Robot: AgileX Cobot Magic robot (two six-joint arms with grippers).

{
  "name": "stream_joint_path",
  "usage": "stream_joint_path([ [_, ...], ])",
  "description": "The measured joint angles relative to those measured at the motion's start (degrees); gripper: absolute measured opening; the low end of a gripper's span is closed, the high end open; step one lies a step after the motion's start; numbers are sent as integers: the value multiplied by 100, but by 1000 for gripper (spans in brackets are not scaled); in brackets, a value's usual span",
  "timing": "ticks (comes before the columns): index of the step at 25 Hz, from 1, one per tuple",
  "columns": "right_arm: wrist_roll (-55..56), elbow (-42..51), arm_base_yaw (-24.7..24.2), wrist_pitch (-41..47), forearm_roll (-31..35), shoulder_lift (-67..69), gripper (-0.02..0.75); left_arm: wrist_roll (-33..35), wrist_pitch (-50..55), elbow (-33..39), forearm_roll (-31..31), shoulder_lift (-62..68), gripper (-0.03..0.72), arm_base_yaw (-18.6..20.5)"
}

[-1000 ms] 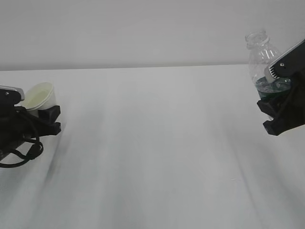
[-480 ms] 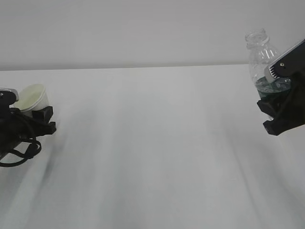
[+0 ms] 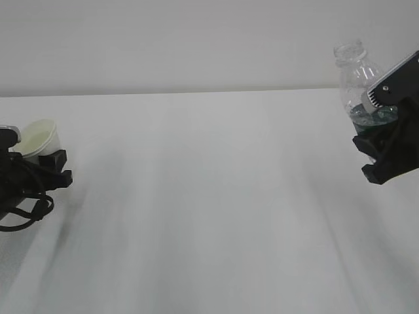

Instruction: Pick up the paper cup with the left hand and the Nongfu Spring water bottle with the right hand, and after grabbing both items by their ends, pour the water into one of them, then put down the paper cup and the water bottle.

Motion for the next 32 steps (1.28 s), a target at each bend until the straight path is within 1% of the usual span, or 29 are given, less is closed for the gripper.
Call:
stream_joint_path([
  [13, -3507, -147, 0, -553, 3827, 0, 366, 0, 0, 0, -12, 0, 393, 0],
  [17, -4816, -147, 0, -862, 5332, 0, 366, 0, 0, 0, -49, -2, 393, 0],
  [19, -5297, -147, 0, -1053, 5934, 0, 366, 0, 0, 0, -114, -2, 393, 0],
  [22, -5557, -147, 0, -1337, 6276, 0, 366, 0, 0, 2, -183, -2, 393, 0],
  [32, -5638, -147, 0, -1545, 6379, 0, 366, 0, 0, 116, -197, -2, 392, 0],
])
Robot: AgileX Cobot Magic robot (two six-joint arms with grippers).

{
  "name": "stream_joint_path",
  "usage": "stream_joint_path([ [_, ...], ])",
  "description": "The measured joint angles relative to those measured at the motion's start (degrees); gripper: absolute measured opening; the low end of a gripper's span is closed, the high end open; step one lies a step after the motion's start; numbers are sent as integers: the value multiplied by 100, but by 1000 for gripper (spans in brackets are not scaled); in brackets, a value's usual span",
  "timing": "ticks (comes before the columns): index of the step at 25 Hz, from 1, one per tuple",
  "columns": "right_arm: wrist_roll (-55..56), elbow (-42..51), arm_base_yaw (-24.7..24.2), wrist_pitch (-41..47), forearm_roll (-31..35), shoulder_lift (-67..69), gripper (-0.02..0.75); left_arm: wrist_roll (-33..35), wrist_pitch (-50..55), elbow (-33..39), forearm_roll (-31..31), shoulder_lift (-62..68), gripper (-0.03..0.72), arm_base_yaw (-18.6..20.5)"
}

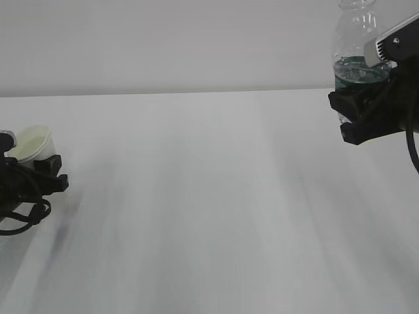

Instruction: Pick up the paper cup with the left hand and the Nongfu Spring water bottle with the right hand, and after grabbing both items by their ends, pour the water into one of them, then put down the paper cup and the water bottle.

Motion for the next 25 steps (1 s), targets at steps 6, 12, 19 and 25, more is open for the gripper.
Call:
stream_joint_path([
  [6, -3, 0, 0, -33, -23, 0, 366, 0, 0, 92, 0, 0, 392, 0],
  [12, -3, 0, 0, -45, -42, 0, 366, 0, -4, 195, -12, 0, 392, 0],
  [19, -3, 0, 0, -45, -42, 0, 366, 0, -4, 195, -22, 0, 392, 0],
  [25, -3, 0, 0, -45, -96, 0, 366, 0, -4, 195, -22, 0, 391, 0],
])
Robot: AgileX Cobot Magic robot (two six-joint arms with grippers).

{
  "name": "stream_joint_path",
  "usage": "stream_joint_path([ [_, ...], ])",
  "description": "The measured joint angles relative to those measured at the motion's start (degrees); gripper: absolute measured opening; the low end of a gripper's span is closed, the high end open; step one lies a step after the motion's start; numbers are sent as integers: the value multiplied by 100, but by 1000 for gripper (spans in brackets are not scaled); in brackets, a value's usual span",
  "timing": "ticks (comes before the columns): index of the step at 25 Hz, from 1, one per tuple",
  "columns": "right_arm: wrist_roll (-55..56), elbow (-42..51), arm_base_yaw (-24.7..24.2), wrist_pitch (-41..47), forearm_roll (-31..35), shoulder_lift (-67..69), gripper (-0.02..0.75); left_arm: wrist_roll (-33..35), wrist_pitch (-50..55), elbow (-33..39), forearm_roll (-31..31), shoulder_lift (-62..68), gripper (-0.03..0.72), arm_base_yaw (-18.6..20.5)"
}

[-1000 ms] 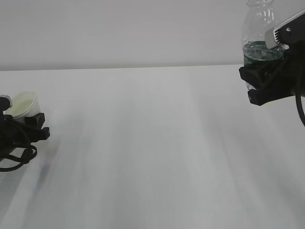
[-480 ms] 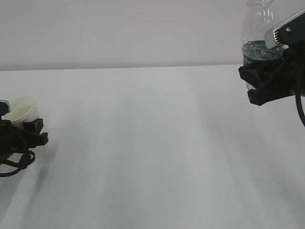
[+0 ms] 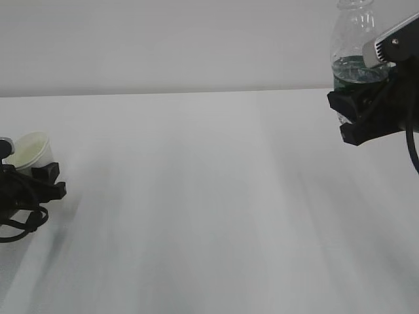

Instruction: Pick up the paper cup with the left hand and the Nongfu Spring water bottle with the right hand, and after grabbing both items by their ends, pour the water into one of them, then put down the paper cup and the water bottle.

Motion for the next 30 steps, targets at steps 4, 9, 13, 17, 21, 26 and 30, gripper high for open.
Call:
stream_joint_path([
  [4, 0, 0, 0, -13, -13, 0, 366, 0, -40, 0, 0, 153, 391, 0],
  [9, -144, 0, 0, -12, 305, 0, 366, 0, -40, -11, 45, 244, 390, 0],
  [13, -885, 0, 0, -12, 1255, 0, 366, 0, -40, -21, 56, 244, 389, 0],
  [17, -1074, 0, 0, -12, 1400, 0, 366, 0, -50, -93, 65, 291, 388, 0],
  [21, -1095, 0, 0, -12, 1409, 0, 366, 0, -50, -116, 65, 359, 387, 0],
  [26, -1107, 0, 0, -12, 1413, 0, 366, 0, -50, -116, 65, 359, 386, 0],
  [30, -1107, 0, 0, -12, 1413, 0, 366, 0, -50, -116, 65, 359, 386, 0],
])
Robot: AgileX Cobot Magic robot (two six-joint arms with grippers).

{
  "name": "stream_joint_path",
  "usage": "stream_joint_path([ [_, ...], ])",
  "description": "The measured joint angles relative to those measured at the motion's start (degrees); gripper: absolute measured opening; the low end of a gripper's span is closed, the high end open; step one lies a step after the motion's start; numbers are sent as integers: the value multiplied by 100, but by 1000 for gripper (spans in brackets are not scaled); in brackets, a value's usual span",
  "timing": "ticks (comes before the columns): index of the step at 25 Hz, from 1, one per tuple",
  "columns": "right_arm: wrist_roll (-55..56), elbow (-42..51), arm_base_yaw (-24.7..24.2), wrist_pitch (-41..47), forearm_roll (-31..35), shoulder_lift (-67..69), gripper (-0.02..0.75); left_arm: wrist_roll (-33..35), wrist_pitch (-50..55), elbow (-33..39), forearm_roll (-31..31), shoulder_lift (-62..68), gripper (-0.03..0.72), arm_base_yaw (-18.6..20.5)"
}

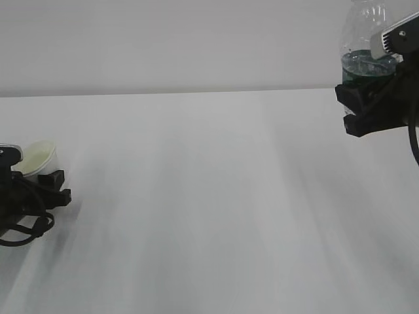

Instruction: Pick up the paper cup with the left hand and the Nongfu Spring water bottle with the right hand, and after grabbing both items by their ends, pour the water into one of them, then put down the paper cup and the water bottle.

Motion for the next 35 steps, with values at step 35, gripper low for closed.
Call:
stream_joint_path([
  [35, -12, 0, 0, -89, 10, 0, 366, 0, -73, -5, -32, 0, 604, 0],
])
